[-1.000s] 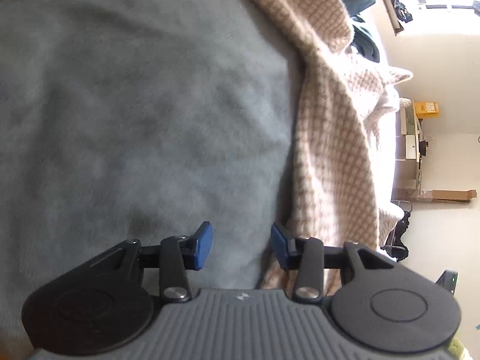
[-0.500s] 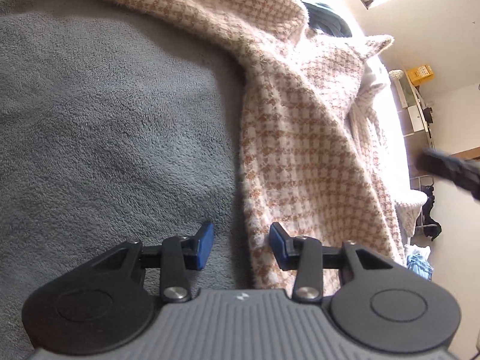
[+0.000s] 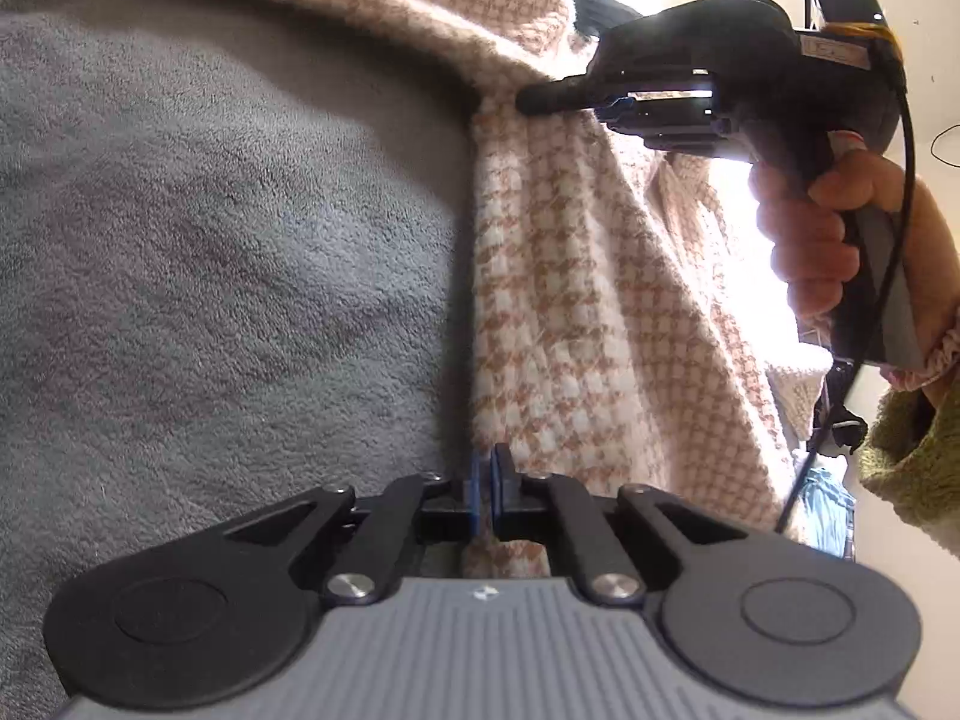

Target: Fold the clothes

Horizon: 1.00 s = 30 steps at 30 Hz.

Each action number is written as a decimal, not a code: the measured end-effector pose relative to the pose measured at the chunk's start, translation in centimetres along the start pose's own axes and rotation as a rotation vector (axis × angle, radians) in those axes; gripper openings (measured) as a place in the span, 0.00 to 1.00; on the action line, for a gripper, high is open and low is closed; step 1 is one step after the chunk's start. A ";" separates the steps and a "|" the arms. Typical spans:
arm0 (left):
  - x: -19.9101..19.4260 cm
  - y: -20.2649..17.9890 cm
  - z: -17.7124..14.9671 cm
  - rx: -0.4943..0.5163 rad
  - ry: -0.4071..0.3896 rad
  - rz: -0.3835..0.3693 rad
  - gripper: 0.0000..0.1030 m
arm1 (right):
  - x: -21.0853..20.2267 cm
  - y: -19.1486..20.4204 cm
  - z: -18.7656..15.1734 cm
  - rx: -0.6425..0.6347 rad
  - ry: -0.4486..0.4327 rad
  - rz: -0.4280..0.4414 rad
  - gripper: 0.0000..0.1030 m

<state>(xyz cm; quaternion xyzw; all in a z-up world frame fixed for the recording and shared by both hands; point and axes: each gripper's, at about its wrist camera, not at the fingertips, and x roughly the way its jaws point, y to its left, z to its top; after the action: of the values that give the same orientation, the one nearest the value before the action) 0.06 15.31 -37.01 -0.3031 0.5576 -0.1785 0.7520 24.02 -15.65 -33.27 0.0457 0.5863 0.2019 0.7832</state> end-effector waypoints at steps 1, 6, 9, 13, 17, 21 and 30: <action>-0.3 0.1 -0.1 0.001 0.007 -0.004 0.16 | -0.2 -1.3 0.0 0.083 -0.003 0.039 0.05; -1.2 0.0 0.0 0.044 -0.015 0.005 0.35 | -0.5 -3.6 -0.5 0.237 -0.014 0.130 0.05; -0.8 -0.2 0.5 0.042 -0.018 -0.007 0.40 | -0.8 -4.3 -0.5 0.270 -0.019 0.163 0.05; 0.0 -0.3 0.9 0.022 -0.011 -0.025 0.40 | -1.2 -5.0 -0.4 0.295 -0.013 0.204 0.06; 0.1 -0.2 0.5 -0.002 -0.007 -0.023 0.31 | -3.2 -4.7 -0.7 0.243 -0.037 0.202 0.12; -1.1 0.2 -0.5 -0.012 -0.021 -0.024 0.09 | -5.8 -2.1 -2.0 0.009 -0.089 0.084 0.17; -5.5 4.6 -1.8 -0.181 -0.099 -0.089 0.07 | -7.1 -0.9 -5.6 -0.130 -0.077 -0.036 0.23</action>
<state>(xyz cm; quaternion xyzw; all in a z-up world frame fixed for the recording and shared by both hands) -3.65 21.69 -36.37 -0.4026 0.5195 -0.1454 0.7395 17.34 -20.00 -28.85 -0.0082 0.5419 0.2236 0.8101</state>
